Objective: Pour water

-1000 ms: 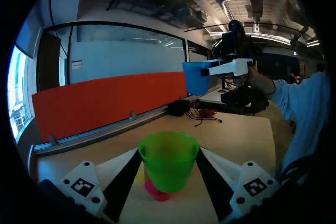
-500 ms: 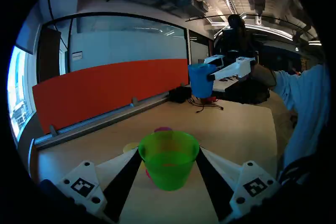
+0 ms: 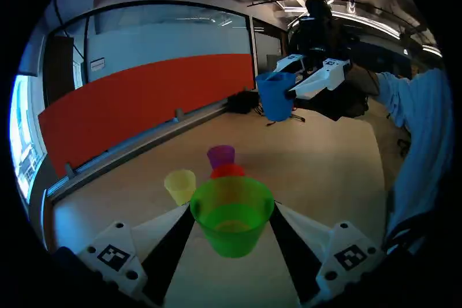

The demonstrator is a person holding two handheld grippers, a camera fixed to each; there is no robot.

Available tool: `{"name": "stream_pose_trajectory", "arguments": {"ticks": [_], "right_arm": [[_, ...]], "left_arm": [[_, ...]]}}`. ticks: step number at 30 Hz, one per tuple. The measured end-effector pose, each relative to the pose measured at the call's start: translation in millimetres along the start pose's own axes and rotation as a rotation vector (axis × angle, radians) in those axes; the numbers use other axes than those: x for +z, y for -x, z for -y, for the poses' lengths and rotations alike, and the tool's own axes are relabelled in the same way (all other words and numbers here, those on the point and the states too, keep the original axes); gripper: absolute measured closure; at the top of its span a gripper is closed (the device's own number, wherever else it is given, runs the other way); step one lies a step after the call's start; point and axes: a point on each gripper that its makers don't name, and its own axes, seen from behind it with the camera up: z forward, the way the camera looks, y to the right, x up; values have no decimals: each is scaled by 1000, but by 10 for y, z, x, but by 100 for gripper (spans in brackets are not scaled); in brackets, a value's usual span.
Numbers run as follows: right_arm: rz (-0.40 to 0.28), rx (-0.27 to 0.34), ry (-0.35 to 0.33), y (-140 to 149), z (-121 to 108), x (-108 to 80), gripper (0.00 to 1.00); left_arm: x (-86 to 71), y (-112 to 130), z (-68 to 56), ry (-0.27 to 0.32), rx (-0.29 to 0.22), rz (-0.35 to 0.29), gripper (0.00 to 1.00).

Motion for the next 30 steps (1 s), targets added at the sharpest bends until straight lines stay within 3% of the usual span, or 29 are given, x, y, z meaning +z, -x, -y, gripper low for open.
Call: {"name": "stream_pose_trajectory", "arguments": {"ticks": [8,30], "right_arm": [[46,8,-5,235,-2,107,9],[144,14,-1,834,-53,251,9]], "left_arm": [[75,280,-33,11,29,94,13],[250,754,-106,58,23,217,13]]}}
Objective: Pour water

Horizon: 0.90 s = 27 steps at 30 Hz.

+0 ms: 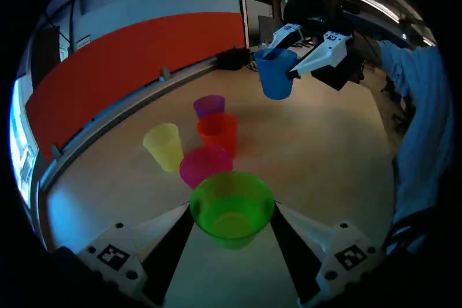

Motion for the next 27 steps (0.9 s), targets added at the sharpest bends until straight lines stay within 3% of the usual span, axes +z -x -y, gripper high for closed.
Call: {"name": "stream_pose_trajectory", "arguments": {"ticks": [12,27], "right_arm": [[25,13,3,158,-21,19,9],[44,10,-2,214,8,61,9]], "left_arm": [[108,193,-36,26,-11,45,13],[141,309,-42,37,-35,39,13]]}}
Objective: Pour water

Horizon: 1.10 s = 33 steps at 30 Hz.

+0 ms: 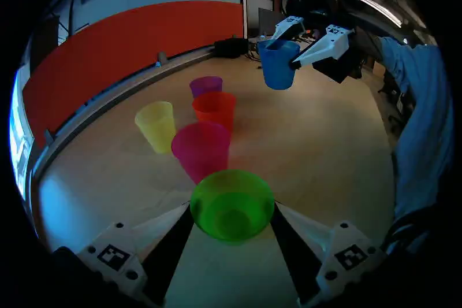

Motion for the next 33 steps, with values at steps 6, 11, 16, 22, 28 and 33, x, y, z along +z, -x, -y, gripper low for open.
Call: {"name": "stream_pose_trajectory", "arguments": {"ticks": [6,11,16,22,28,33], "right_arm": [[8,0,-6,54,42,38,9],[16,2,-8,94,65,70,9],[21,6,-7,140,78,102,9],[35,22,-12,265,108,173,9],[56,25,-18,421,151,283,9],[74,26,-17,524,160,366,9]], "left_arm": [[-24,38,21,-3,-3,2,12],[-24,69,35,-5,-9,11,10],[-27,145,70,-27,9,37,4],[-92,227,91,-42,16,54,4],[-194,239,60,-42,1,43,4],[-257,280,35,-45,2,46,4]]}}
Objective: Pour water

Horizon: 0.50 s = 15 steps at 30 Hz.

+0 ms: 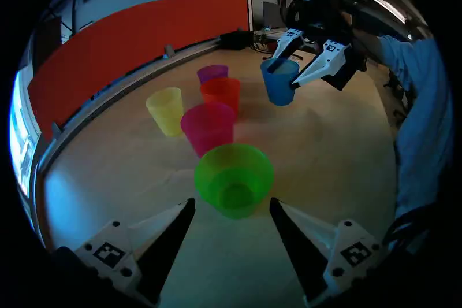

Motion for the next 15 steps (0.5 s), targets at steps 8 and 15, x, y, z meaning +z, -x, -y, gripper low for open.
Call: {"name": "stream_pose_trajectory", "arguments": {"ticks": [8,15], "right_arm": [[30,6,-5,131,24,103,9],[40,7,2,203,4,133,9]], "left_arm": [[-54,54,-11,-1,-18,-1,4],[-66,42,-3,-6,-11,-4,4]]}}
